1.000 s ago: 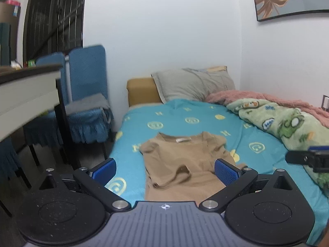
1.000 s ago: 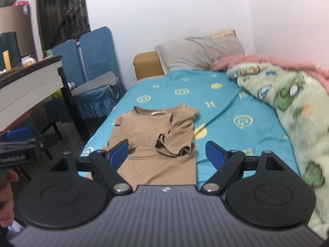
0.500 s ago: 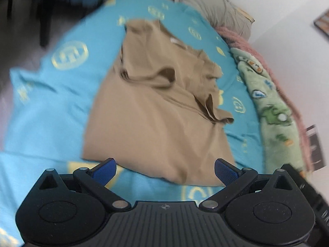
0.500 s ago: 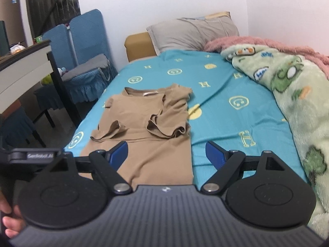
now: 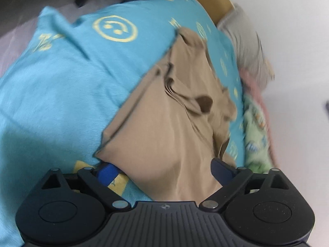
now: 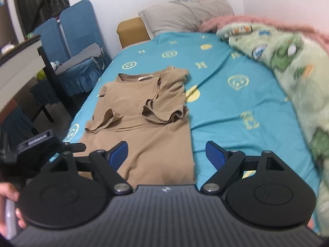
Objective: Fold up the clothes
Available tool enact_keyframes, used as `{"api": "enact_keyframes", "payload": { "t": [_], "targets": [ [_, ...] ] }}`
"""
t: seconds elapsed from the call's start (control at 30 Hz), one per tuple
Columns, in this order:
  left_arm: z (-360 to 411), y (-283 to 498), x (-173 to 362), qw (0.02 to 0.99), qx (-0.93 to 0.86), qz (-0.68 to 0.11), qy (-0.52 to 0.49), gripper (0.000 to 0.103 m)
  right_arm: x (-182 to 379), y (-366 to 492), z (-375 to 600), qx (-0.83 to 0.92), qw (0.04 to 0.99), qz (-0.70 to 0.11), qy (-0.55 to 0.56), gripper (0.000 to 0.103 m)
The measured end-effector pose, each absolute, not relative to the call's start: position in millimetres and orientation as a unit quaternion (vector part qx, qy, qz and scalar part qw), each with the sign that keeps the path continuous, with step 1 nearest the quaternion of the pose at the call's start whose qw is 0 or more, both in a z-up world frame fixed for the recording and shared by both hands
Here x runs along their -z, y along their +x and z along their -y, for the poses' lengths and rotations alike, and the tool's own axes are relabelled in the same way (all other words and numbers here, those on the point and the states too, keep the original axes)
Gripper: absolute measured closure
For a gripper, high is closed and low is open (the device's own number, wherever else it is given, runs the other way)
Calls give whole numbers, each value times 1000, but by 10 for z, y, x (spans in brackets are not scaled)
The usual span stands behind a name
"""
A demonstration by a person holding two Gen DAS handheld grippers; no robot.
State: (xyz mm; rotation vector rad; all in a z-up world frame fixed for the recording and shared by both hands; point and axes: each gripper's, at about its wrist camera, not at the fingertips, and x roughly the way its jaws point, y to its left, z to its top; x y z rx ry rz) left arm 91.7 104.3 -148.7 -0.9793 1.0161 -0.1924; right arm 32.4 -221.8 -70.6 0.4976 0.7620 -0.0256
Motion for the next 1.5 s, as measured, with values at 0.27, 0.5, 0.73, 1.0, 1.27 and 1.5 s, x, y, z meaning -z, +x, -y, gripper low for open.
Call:
{"api": "enact_keyframes", "payload": {
  "t": [0.27,0.5,0.73,1.0,1.27,1.5],
  "targets": [
    [-1113,842,1516,760,73,-434,-478,33,1148,451,2431,-12,794,-426,433,19],
    [-1025,942,1556,761,63,-450,-463,45,1543,522,2439,35,723,-420,547,26],
    [-1103,1012,1654,751,48,-446,-484,85,1552,555,2490,94,750,-365,544,48],
    [-1037,931,1253,806,112,-364,-453,94,1409,551,2526,76,781,-349,513,92],
    [-1013,648,600,855,182,-244,-420,96,774,360,2551,22,830,-267,489,95],
    [-977,-18,34,855,194,-227,-424,96,110,-188,2625,-17,847,-242,472,95]
  ]
}}
